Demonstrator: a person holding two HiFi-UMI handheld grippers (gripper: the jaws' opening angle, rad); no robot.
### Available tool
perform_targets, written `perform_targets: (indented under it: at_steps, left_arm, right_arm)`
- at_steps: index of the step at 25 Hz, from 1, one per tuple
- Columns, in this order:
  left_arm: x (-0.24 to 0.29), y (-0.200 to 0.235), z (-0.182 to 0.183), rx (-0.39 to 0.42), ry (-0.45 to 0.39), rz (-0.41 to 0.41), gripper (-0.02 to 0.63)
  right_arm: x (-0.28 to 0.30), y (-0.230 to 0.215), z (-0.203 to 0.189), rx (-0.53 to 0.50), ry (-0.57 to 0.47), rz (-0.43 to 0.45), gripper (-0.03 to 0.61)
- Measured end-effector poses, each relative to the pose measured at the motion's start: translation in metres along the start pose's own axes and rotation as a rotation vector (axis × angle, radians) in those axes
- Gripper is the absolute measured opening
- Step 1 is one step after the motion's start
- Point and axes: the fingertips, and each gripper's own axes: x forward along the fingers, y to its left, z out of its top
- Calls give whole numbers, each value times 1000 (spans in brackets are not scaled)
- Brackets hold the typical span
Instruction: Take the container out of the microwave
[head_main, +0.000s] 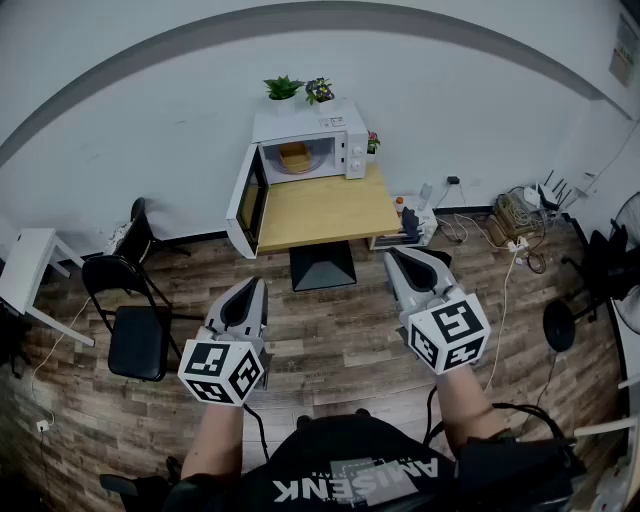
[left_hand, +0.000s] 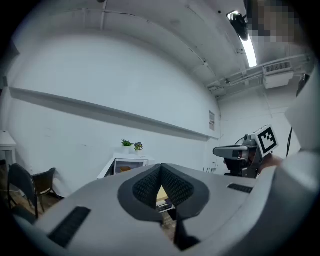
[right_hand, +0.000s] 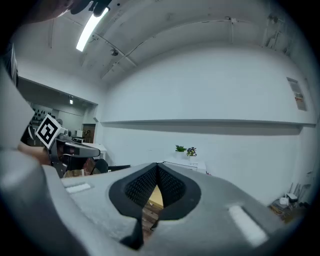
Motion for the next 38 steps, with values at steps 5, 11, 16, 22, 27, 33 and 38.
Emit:
perform_targets:
  at_steps: [5, 11, 16, 22, 27, 33, 38]
  left_arm:
    - [3, 5, -1, -15, -1, 5, 2]
    - [4, 10, -6, -16, 10, 16, 2]
    - [-1, 20, -4, -11, 7, 32, 2]
    - [-11, 28, -7, 10, 8, 27, 2]
    - [-20, 45, -9, 7, 15, 20, 2]
    - [-36, 66, -14, -1, 13, -9, 2]
    - [-34, 83, -13, -11, 11, -18, 2]
  right_arm:
    - [0, -2, -3, 6, 2, -6, 6]
    - [-1, -3, -2, 48, -32, 8, 6]
    - [2, 0, 0, 55, -39, 11, 6]
    - [7, 12, -5, 53, -19, 5, 6]
    - [13, 29, -2, 39, -12, -1, 6]
    - [16, 49, -4, 32, -4, -36, 6]
    - [26, 52, -6, 51, 4, -62, 6]
